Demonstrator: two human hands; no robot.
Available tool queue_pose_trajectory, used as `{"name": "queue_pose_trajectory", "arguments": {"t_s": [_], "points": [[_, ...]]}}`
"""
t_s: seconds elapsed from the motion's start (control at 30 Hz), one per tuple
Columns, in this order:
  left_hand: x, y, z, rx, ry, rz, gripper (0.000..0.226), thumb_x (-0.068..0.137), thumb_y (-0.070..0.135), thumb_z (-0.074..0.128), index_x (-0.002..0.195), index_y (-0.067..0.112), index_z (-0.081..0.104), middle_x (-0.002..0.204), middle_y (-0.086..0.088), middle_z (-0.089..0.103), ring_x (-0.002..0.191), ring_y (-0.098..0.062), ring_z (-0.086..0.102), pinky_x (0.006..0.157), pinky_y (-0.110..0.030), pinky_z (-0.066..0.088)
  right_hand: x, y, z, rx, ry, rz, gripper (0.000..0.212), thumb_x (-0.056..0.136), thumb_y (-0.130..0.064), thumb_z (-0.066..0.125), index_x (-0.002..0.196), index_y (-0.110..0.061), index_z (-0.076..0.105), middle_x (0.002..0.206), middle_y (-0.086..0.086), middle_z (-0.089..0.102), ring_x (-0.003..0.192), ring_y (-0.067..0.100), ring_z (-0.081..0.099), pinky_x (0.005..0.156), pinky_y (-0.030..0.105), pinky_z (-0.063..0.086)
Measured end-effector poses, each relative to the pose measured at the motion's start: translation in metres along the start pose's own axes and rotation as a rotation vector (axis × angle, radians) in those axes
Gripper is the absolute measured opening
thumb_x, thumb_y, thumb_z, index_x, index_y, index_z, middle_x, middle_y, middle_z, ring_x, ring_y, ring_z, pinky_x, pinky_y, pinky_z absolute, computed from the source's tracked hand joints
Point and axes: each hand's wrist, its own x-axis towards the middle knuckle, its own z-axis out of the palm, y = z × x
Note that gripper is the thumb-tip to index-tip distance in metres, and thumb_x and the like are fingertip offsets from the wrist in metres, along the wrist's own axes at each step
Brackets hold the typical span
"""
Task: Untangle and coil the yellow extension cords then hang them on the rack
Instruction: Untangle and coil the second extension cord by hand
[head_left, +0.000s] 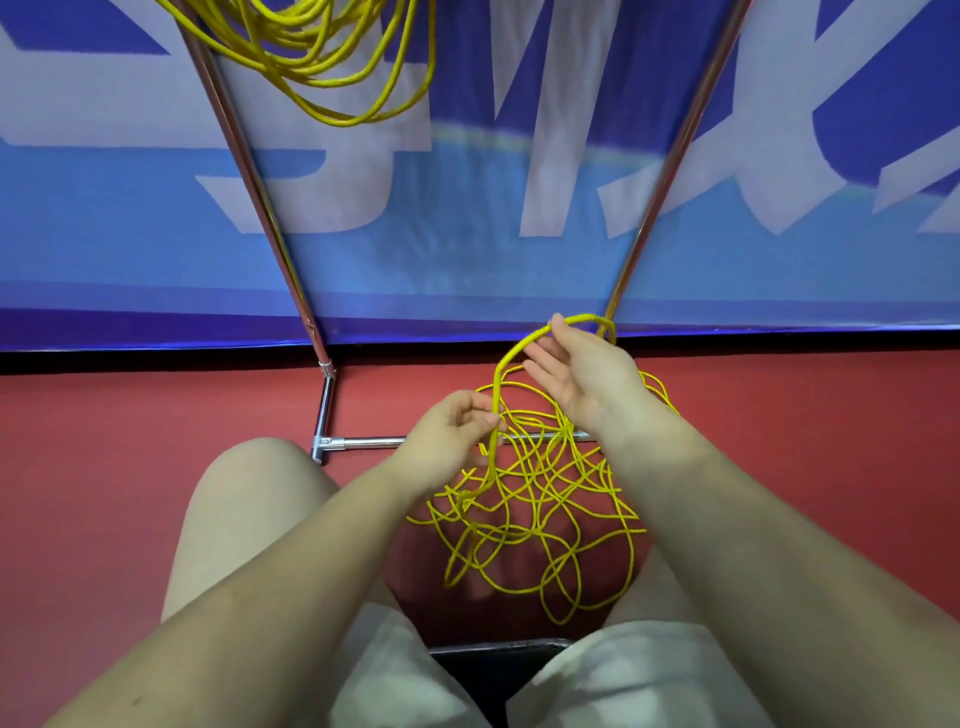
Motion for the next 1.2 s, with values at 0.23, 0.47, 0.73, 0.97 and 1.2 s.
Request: {"name": "queue_pose_trajectory", "arguments": {"t_s": [0.23,0.47,0.73,0.97,1.2], "points": [[0.005,0.015,-0.007,-0.364,0.134,-0.089,0.016,0.099,0.009,0.041,0.087,0.015,0.050,0.083,0.000,0.058,0.070,-0.010,0.060,0.056,-0.028,0.056,-0.015,0.067,-0.038,-0.782,-0.211,-0.030,0.017,0.092,-0.019,0.057,0.108,-0.014,0.058,0.090,0.000,0.061,0.081,0.010,0.059,0.070,0.014,0.046],[0.009,0.029,-0.018,-0.686,0.228,-0.088,0.011,0.099,0.009,0.043,0.091,0.011,0.051,0.090,-0.003,0.060,0.082,-0.014,0.061,0.064,-0.038,0.054,-0.015,0.086,-0.048,-0.961,-0.248,-0.231,0.011,0.086,-0.011,0.063,0.081,-0.019,0.059,0.065,-0.007,0.056,0.052,-0.002,0.054,0.057,0.014,0.040],[-0.001,-0.005,-0.008,-0.140,0.006,-0.074,0.017,0.099,0.020,0.042,0.103,0.020,0.058,0.096,0.004,0.064,0.092,-0.014,0.057,0.085,-0.027,0.044,-0.011,0.044,-0.024,-0.263,-0.018,0.005,0.011,0.094,-0.016,0.052,0.083,-0.016,0.053,0.090,0.004,0.063,0.075,0.018,0.064,0.067,0.026,0.052],[-0.006,-0.015,-0.004,0.076,-0.003,0.036,0.011,0.096,0.002,0.047,0.097,0.011,0.054,0.080,0.000,0.062,0.075,-0.017,0.051,0.064,-0.023,0.042,-0.002,0.020,-0.022,-0.002,0.009,0.100,0.013,0.094,-0.016,0.053,0.105,-0.008,0.053,0.092,0.005,0.063,0.093,0.023,0.061,0.070,0.030,0.051],[0.000,0.003,-0.009,-0.281,0.180,-0.068,0.012,0.098,0.012,0.046,0.088,0.012,0.051,0.078,-0.004,0.060,0.062,-0.007,0.062,0.057,-0.027,0.057,-0.010,0.059,-0.034,-0.781,-0.226,-0.058,0.034,0.092,-0.016,0.056,0.124,-0.005,0.053,0.106,0.006,0.061,0.079,0.008,0.060,0.069,0.013,0.046]]}}
